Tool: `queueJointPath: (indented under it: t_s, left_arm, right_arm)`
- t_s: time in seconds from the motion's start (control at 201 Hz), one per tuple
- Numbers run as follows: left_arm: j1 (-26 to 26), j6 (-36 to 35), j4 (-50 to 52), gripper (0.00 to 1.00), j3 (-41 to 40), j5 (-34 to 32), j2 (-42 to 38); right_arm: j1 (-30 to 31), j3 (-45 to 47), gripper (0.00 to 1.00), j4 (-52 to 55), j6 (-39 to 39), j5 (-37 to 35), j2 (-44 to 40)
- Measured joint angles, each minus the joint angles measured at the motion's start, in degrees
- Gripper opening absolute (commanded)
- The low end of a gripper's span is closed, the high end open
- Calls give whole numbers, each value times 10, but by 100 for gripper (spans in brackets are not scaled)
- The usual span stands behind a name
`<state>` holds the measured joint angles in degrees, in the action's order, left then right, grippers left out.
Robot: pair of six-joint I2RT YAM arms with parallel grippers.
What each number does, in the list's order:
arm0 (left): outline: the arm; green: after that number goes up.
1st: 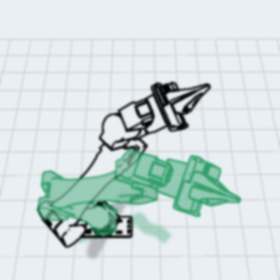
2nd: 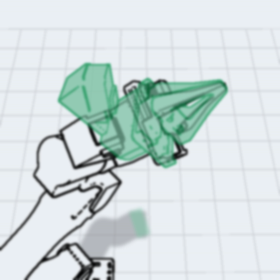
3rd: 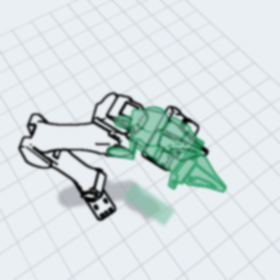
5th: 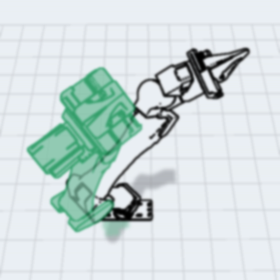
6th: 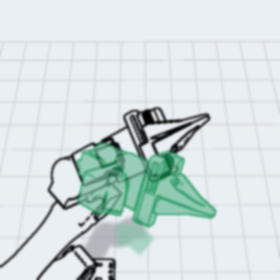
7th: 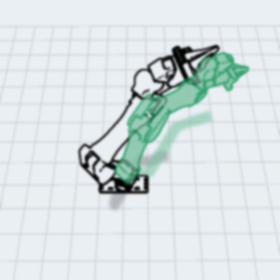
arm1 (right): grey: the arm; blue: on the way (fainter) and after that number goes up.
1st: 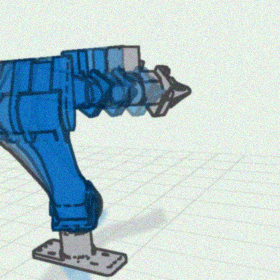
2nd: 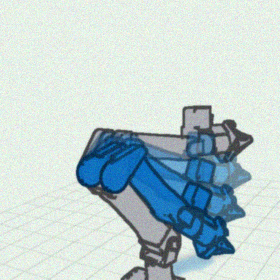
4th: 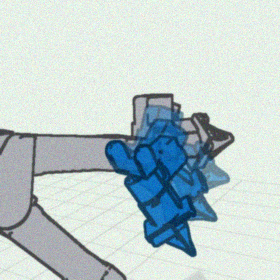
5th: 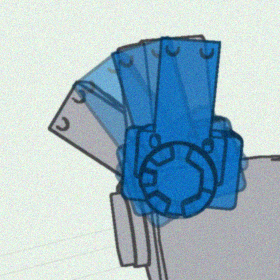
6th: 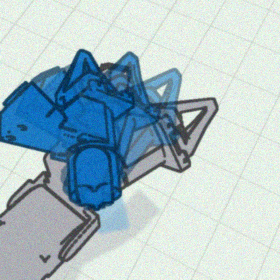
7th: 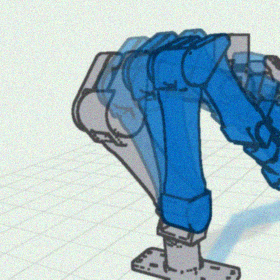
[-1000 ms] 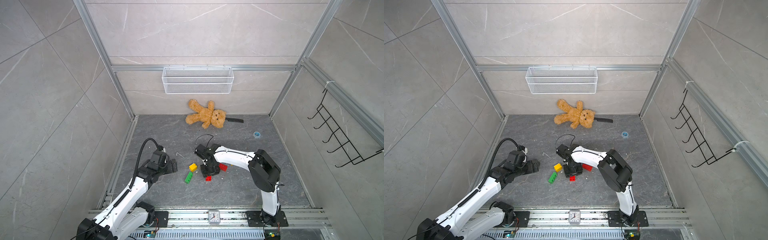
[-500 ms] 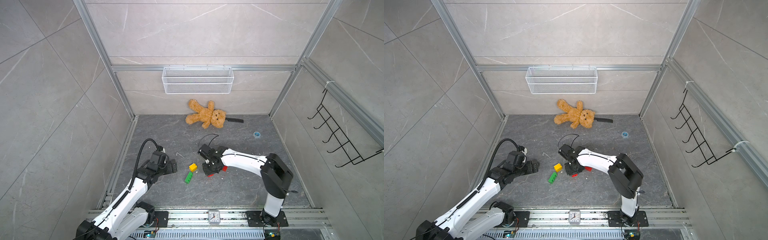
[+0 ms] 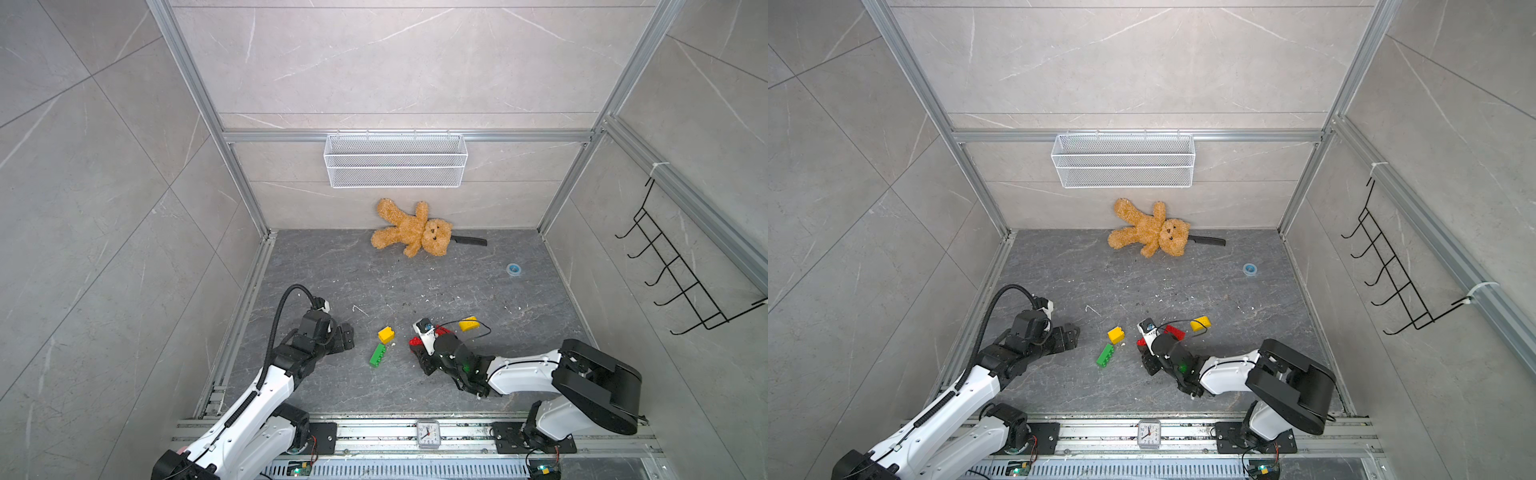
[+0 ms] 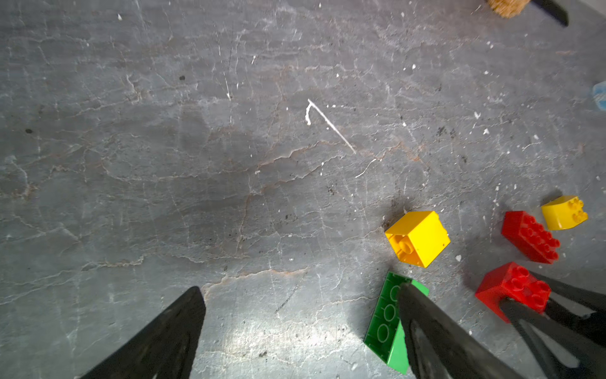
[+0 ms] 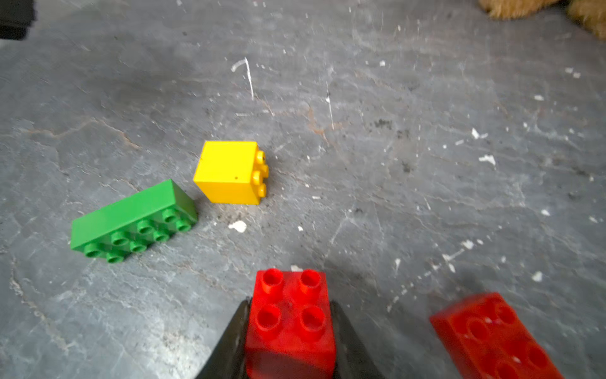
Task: Assemble an ice cream with lego
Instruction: Adjust the lego brick at the center of the board.
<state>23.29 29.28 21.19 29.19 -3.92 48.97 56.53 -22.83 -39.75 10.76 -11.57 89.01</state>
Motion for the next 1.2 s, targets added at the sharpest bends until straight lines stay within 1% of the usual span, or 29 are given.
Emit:
queueJointPath:
  t_s: [0.085,0.269,0.353,0.448,0.528,0.582,0.672,0.831,0.926,1.001,1.045,1.075,1.105,1.155,1.2]
  left_arm:
    - [0,3,-14,94,-5,2,-15]
    - [0,8,-31,94,-24,11,-36]
    - [0,10,-32,94,-26,10,-42]
    - [0,11,-32,94,-26,10,-48]
    - [0,12,-32,94,-26,11,-47]
    - [0,12,-32,94,-26,12,-40]
    - [0,11,-30,94,-24,16,-23]
    - [0,4,-20,94,-5,26,10]
    - [1,-9,-5,94,16,30,24]
    - [4,-28,12,94,49,40,50]
    - [8,-40,25,94,76,44,76]
    - [12,-50,34,94,95,45,93]
    - [17,-60,45,94,119,45,114]
    - [27,-75,59,94,154,45,145]
    - [39,-92,72,94,189,44,176]
  right_arm:
    - [11,28,25,-99,-13,-14,26]
    - [33,50,27,-248,-28,-42,94]
    - [40,63,30,-299,-29,-53,126]
    - [46,73,32,-323,-29,-65,145]
    - [49,79,38,-334,-28,-72,148]
    - [50,83,48,-343,-27,-76,148]
    - [51,91,60,-351,-20,-81,148]
    - [54,96,65,-350,-17,-89,148]
    - [54,98,70,-332,-13,-93,128]
    - [55,101,74,-285,0,-97,67]
    - [55,94,75,-221,10,-100,5]
    - [55,79,75,-159,20,-102,-45]
    - [55,56,75,-94,30,-104,-92]
    - [54,12,79,2,43,-108,-152]
    - [50,-36,80,93,57,-108,-203]
